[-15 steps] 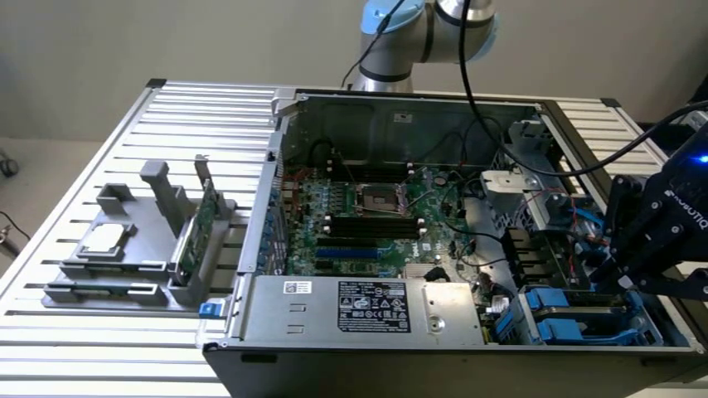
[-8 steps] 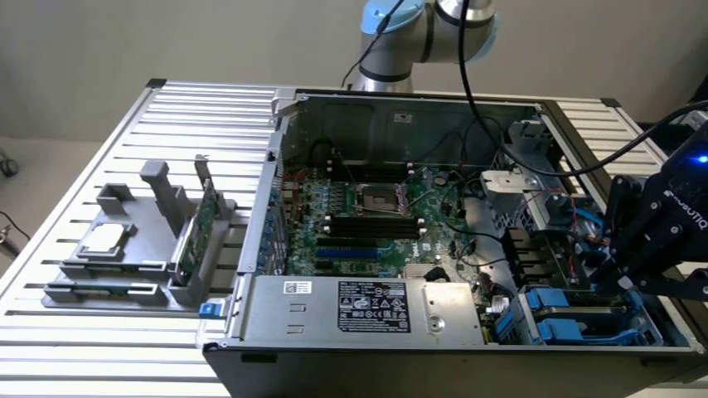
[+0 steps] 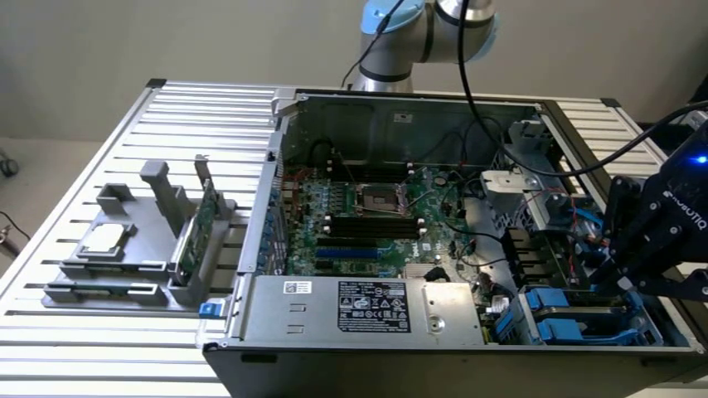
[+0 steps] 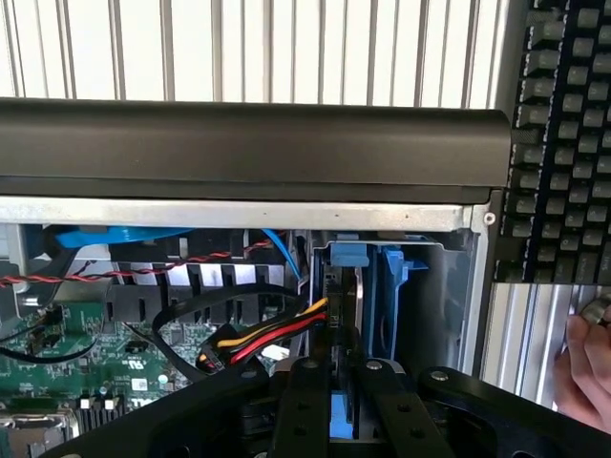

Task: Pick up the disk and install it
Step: 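Insert the first disk wire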

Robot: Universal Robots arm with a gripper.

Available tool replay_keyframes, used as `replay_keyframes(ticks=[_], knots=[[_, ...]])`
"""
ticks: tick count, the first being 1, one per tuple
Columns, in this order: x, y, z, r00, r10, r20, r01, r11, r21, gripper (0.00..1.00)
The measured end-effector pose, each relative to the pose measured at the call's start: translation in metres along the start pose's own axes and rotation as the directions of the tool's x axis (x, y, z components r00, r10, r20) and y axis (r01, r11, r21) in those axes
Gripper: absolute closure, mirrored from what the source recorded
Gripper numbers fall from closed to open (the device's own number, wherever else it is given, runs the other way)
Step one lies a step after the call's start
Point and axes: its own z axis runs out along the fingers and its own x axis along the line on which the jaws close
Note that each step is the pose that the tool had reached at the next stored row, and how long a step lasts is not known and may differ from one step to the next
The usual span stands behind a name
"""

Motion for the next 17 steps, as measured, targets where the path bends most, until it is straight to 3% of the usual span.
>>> replay_keyframes(ticks=[4,17], knots=[[-0.0001,-0.0003,0.0001,1.0,0.0,0.0028,0.0,1.0,0.0,0.84],[0.0002,-0.0016,0.001,1.0,0.0,0.0029,0.0,1.0,0.0,0.84]])
